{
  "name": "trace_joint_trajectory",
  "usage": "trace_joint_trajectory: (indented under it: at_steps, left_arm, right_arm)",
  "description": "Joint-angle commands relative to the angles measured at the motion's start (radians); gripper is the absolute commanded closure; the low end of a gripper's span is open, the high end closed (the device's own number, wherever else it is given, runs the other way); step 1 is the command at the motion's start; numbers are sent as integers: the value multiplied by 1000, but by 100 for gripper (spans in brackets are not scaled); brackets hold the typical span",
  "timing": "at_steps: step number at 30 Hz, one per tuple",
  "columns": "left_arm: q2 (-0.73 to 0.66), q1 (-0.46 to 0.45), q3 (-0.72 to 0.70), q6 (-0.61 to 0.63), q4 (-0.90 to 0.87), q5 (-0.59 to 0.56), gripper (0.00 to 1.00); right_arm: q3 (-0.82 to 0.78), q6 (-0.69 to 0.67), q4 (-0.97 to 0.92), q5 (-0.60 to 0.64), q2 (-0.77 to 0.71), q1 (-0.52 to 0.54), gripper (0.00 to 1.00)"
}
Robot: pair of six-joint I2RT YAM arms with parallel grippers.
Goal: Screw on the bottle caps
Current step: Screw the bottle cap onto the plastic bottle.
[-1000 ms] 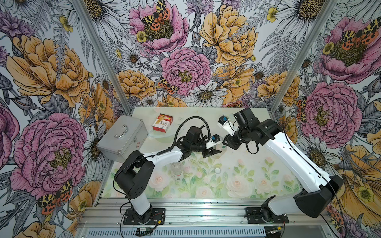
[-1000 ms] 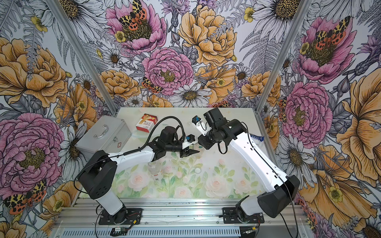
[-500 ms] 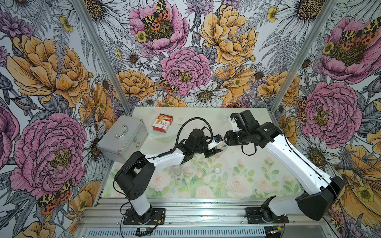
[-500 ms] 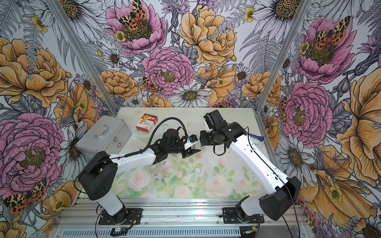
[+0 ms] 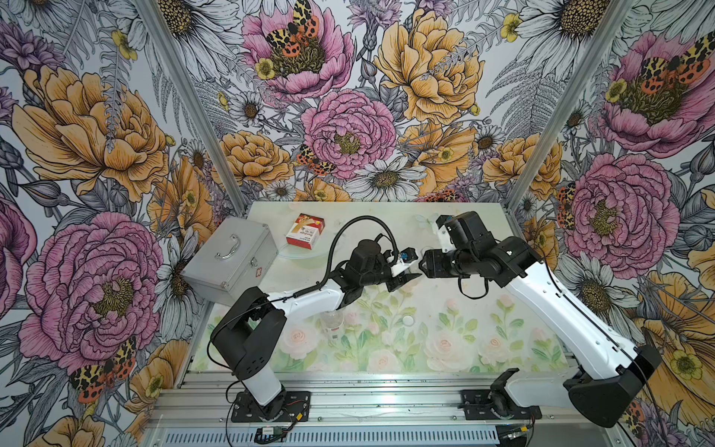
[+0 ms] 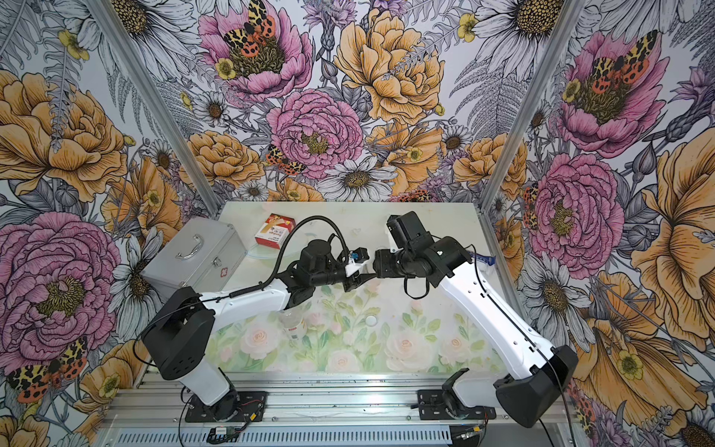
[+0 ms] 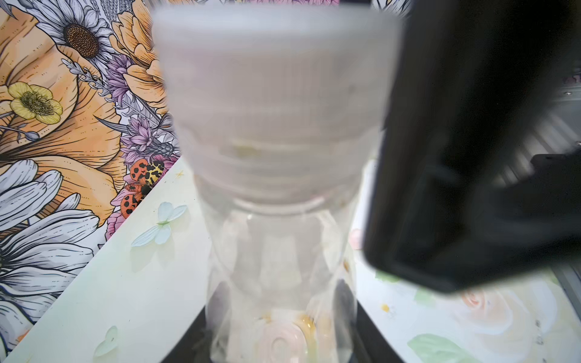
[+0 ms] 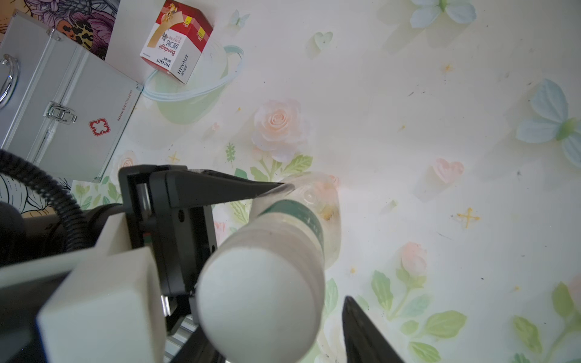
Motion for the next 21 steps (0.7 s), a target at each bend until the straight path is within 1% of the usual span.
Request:
trace_joint_trajectory:
  at_steps: [1,3,6,7,8,10,11,13,14,17,19,21]
  left_arm:
    - [-31,8,-7,-12,42,6,60]
    - [-32,17,-9,-13,41,28,60]
    - [-33,28,-14,-3,42,60,60]
    - [-34,32,-15,0,41,71,60]
    - [-36,34,-16,1,42,84,60]
    - [-43,38,-18,-6,41,110,60]
    - [-50,40,-20,-7,39,133,60]
    - [-59,41,-24,-2,32,180,60]
    - [-65,42,-29,14,24,202,60]
    - [-84,47,-55,80,8,249,60]
    - [-97,54,-64,86,6,274,60]
    - [-107,56,-67,87,5,285,60]
  right_arm:
    - [-6,-83,13,-67,-62,11,42]
    - [-15,-148,11,-77,-98,-3,43]
    - [-28,-340,12,-143,-133,-25,43]
    - [-19,-406,12,-141,-136,-32,43]
    - [-13,-469,12,-143,-133,-41,40]
    - [2,-579,15,-153,-126,-65,33]
    - [13,-633,14,-172,-119,-80,31]
    - [29,-761,14,-234,-108,-106,29]
    - [34,-831,13,-284,-104,-120,29]
    - [61,-1001,1,-370,-85,-134,26]
    - [65,-1091,-8,-417,-74,-136,24]
    - [68,-1128,-6,-433,-61,-137,24]
